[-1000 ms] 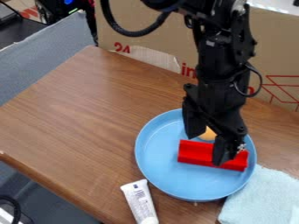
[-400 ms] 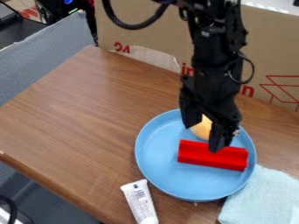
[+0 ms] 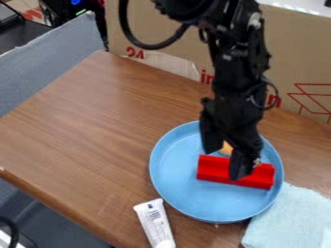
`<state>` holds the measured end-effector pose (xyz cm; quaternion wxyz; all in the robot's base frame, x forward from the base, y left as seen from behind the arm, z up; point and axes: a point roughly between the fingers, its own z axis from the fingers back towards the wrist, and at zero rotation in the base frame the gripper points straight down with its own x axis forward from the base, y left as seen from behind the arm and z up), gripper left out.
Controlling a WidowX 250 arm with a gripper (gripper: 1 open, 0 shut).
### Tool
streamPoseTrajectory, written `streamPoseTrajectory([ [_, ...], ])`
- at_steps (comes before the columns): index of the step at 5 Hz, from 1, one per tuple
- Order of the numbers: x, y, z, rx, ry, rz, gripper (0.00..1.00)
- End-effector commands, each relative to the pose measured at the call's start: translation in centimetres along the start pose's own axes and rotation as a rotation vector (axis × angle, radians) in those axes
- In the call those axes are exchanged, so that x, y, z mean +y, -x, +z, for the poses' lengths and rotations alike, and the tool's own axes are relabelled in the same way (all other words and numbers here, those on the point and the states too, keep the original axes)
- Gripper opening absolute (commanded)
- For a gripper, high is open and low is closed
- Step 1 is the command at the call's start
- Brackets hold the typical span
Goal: Put the red object on the blue plate
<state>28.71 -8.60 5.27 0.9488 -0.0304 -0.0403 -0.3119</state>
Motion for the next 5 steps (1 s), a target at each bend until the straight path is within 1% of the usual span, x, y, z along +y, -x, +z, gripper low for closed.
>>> streamPoseTrajectory([
  [1,-0.8,-0.8,2.7,-0.065,-0.03,-0.026,1.0],
  [2,-1.6,-2.7,3.7,-0.068,-0.025,-0.026,1.0],
  [3,-0.7,-2.3,5.1,-0.081,-0.064,-0.033,1.0],
  [4,-1.0,-2.3,4.7,-0.085,-0.051,-0.016,1.0],
  [5,-0.4,-2.7,5.1,-0.076,-0.051,-0.008,1.0],
])
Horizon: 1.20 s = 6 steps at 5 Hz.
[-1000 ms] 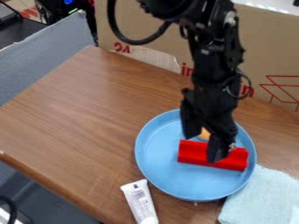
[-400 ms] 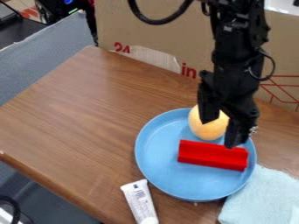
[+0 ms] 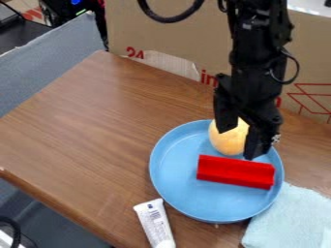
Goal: Put the red object on the blue plate
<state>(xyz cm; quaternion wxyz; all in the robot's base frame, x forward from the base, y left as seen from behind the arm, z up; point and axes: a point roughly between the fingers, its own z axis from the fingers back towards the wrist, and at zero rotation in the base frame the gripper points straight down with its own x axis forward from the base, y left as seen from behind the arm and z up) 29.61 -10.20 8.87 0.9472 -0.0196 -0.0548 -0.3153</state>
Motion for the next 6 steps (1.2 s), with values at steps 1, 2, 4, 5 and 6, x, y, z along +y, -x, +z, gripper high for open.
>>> streamPoseTrajectory([
  [1,0.2,-1.8,0.9,-0.052,0.002,0.01,1.0],
  [2,-0.3,-1.9,0.2,-0.043,0.019,0.015,1.0],
  [4,-0.6,-2.9,-0.7,-0.036,0.045,-0.122,1.0],
  [5,-0.7,-2.7,-0.9,-0.016,0.067,-0.141,1.0],
  [6,-0.2,-1.4,-0.7,-0.015,0.085,-0.165,1.0],
])
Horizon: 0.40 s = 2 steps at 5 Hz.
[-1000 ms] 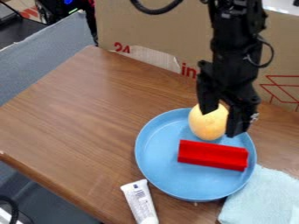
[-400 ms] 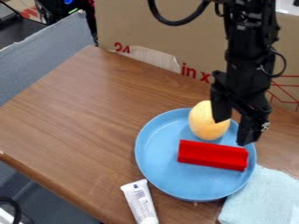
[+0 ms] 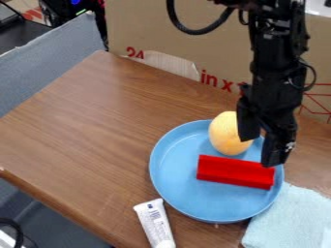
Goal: Put the red object on the blue plate
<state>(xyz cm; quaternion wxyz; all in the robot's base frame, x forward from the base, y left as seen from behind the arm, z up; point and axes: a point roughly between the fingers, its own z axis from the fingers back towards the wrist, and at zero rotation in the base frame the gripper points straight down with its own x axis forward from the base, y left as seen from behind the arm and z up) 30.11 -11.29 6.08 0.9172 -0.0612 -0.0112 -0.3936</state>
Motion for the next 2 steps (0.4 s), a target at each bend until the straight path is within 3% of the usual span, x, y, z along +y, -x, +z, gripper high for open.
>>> streamPoseTrajectory([
  [1,1.11,0.64,3.27,-0.075,-0.02,-0.068,1.0],
  [2,0.59,0.79,2.76,-0.049,-0.014,-0.104,1.0],
])
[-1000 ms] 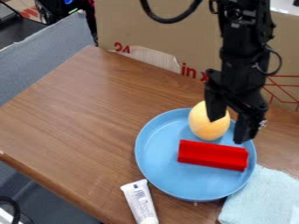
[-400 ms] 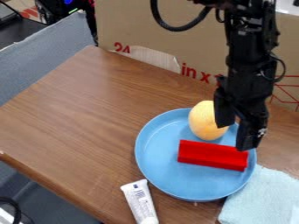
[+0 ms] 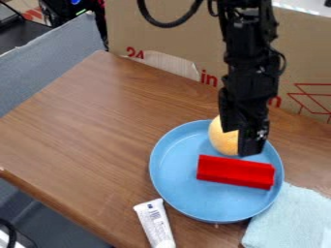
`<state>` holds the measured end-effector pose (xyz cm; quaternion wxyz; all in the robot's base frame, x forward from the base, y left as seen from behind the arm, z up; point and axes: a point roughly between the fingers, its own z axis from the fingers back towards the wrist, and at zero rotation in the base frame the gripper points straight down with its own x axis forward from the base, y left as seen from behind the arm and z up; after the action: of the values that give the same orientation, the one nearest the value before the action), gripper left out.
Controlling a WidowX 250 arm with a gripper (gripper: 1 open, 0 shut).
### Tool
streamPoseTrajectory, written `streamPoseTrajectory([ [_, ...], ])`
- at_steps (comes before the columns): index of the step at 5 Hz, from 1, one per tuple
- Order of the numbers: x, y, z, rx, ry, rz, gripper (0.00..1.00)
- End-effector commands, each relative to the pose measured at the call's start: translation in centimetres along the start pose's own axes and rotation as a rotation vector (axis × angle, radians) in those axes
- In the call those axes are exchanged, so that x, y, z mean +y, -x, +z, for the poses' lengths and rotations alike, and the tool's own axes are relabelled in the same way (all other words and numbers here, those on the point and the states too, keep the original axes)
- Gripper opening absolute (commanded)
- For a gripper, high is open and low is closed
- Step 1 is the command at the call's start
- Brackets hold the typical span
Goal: Put the red object on the blue plate
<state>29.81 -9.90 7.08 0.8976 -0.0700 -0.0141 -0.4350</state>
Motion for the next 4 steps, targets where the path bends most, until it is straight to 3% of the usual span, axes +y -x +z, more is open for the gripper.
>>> streamPoseTrajectory([
  [1,-1.8,-1.7,0.4,-0.036,-0.028,-0.038,1.0],
  [2,-2.5,-0.4,-0.4,-0.006,-0.023,-0.111,1.0],
  [3,-2.3,1.1,0.1,0.04,-0.024,-0.207,1.0],
  [4,-1.6,0.8,-1.2,0.044,-0.032,-0.202,1.0],
])
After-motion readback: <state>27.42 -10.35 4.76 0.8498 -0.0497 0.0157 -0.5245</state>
